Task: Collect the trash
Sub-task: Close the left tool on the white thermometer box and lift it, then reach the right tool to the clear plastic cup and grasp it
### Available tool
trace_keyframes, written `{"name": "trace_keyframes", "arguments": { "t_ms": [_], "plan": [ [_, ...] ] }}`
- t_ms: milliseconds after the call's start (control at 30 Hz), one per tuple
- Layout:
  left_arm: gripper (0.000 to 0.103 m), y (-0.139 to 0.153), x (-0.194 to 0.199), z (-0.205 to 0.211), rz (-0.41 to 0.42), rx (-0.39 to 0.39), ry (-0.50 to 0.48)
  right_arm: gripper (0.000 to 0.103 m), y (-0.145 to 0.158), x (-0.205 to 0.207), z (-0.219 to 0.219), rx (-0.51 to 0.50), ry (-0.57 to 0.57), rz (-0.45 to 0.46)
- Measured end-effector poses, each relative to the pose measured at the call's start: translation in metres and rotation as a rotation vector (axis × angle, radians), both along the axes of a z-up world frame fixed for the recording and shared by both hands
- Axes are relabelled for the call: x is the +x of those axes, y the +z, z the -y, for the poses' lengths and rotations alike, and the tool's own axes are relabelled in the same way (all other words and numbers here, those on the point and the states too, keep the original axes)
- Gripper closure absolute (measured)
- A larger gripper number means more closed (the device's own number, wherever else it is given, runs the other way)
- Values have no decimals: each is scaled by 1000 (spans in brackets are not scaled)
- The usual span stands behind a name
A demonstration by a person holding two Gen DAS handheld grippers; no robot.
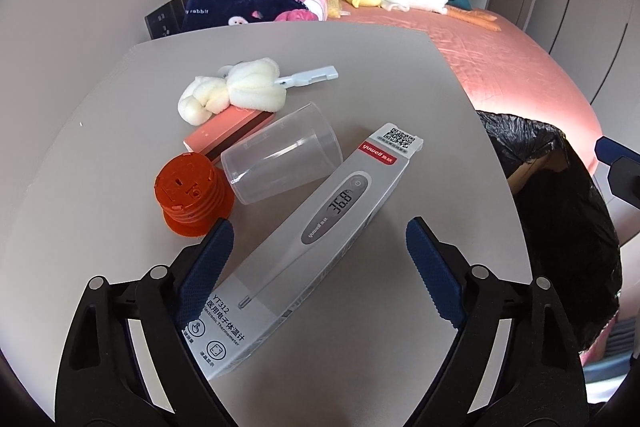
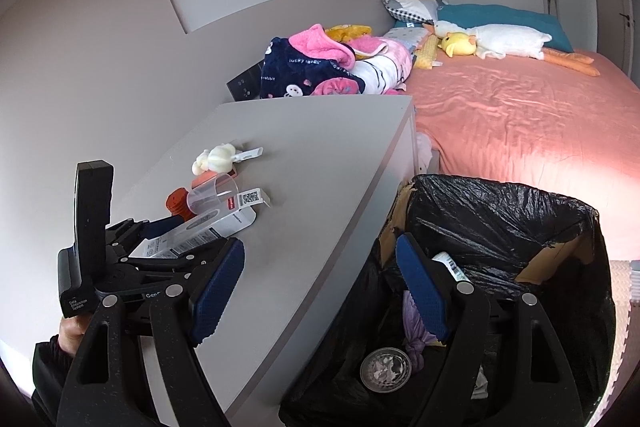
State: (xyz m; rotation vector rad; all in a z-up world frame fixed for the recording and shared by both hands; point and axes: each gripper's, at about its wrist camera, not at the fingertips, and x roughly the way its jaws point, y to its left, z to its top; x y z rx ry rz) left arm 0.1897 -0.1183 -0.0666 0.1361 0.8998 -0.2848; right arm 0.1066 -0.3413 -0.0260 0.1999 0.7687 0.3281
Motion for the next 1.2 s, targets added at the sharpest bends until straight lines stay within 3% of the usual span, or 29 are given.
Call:
{"name": "trace_keyframes", "arguments": {
  "t_ms": [333, 367, 500, 567, 867, 1200],
  "plan": [
    [24, -3, -1, 0, -31, -18, -6, 24, -3, 1, -5, 4, 12, -7],
    [29, -2, -3, 2, -28, -15, -13, 24, -3, 0, -5, 4, 11, -6],
    [67, 1, -6, 10, -11, -24, -63, 24, -2, -1, -5, 2, 6, -5],
    [75, 2, -9, 14, -6, -35, -84, 24, -1, -2, -5, 0, 5, -2],
    [76, 26, -23, 21, 82, -115, -128, 24, 2, -5, -8, -11, 15, 10],
    [76, 49, -25, -5, 112, -182, -69, 24, 5, 4, -23, -43, 66, 25]
  ]
}}
